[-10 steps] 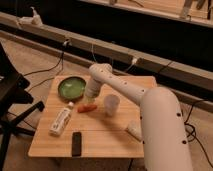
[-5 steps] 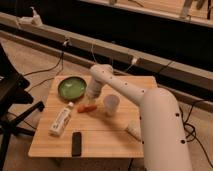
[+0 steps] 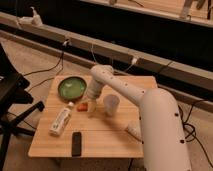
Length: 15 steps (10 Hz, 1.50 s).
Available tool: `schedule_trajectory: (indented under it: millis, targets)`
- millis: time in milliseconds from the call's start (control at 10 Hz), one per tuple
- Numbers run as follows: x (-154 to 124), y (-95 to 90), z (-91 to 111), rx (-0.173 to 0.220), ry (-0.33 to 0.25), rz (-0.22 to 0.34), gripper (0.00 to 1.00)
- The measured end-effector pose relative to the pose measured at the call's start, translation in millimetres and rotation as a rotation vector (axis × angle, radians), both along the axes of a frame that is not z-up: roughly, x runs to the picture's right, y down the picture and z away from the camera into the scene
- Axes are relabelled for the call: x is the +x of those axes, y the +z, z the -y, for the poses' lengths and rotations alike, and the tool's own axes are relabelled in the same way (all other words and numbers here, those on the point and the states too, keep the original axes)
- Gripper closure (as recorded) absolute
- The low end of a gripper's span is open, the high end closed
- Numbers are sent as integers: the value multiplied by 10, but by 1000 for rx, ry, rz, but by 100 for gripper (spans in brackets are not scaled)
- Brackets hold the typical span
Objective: Place the pepper in the ceramic bowl
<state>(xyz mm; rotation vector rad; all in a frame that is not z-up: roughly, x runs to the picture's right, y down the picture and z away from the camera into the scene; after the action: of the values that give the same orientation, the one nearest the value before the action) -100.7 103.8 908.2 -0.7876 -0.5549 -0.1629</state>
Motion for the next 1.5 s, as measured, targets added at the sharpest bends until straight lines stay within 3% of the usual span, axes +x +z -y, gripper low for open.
schedule_trajectory:
  millis: [800, 1300, 1500]
  targets:
    - [70, 186, -129, -56, 33, 18, 23]
    - [19, 223, -172, -66, 24, 32, 71]
    - [2, 189, -166, -48, 13, 31, 92]
